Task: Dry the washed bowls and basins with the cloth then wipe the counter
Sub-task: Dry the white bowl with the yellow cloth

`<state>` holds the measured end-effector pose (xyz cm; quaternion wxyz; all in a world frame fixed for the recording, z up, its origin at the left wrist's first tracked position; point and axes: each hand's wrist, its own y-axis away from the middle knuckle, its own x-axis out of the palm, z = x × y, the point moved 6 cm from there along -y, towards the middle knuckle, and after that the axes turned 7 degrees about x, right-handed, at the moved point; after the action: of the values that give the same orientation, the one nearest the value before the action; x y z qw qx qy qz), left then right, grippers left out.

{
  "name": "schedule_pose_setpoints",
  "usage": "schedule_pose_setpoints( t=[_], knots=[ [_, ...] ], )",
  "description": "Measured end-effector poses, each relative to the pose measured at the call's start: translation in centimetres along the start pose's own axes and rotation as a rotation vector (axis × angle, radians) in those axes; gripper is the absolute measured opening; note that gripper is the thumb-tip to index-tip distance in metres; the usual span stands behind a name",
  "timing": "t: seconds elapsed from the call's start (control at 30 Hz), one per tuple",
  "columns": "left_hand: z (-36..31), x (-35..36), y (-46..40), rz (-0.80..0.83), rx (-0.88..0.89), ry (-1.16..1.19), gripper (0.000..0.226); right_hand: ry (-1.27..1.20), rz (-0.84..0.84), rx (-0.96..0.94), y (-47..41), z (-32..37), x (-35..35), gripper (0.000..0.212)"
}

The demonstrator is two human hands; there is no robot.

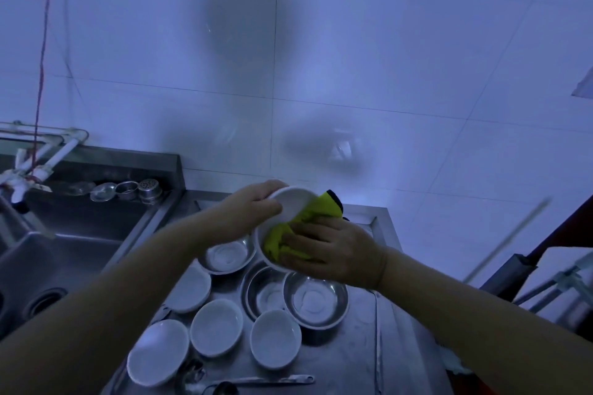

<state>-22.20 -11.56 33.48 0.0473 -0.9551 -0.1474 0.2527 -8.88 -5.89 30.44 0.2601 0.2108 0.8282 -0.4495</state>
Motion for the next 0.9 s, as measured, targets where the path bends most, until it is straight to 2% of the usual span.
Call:
schedule_pose_setpoints(
  t=[0.03,0.07,0.2,0.3,0.4,0.53,0.63,0.7,0.77,0.9],
  knots=[
    [0.0,-0.2,-0.1,0.028,-0.019,0.013,0.028,-0.001,-0.002,0.003,0.0,0.0,0.1,0.016],
    [0.0,-0.5,-0.2,-0.01,-0.016,0.034,0.03,0.006,-0.018,0.04,-0.2,0.1,0.2,0.015],
    [0.7,0.1,0.9,-0.447,0.03,0.182,0.043,0.071,-0.157,0.385,-1.9,0.9,-0.1,0.016],
    [1.4,2.2,1.9,-0.621,0.141,0.429,0.028,0.027,-0.251,0.625,-2.7,1.4,-0.1,0.015],
    [1.2,2.4,1.8,-0.588,0.225,0.386,0.031,-0.005,-0.227,0.601,-2.5,1.8,0.1,0.019],
    [1.1,1.4,1.4,-0.449,0.205,0.219,0.031,0.021,-0.095,0.276,-0.6,0.9,0.1,0.023],
    [0.6,0.7,0.2,-0.227,0.113,0.096,0.035,0.011,-0.005,0.013,0.4,-0.1,0.1,0.019],
    [0.3,0.0,-0.5,-0.064,0.031,0.072,0.036,0.011,0.02,-0.055,0.2,-0.5,0.1,0.018],
    [0.4,-0.7,-0.8,-0.089,-0.013,0.146,0.036,0.022,-0.01,0.005,-0.6,-0.8,-0.1,0.014],
    [1.2,0.7,0.0,-0.445,0.037,0.359,0.04,0.067,-0.153,0.399,-2.3,-1.1,-0.8,0.021]
  ],
)
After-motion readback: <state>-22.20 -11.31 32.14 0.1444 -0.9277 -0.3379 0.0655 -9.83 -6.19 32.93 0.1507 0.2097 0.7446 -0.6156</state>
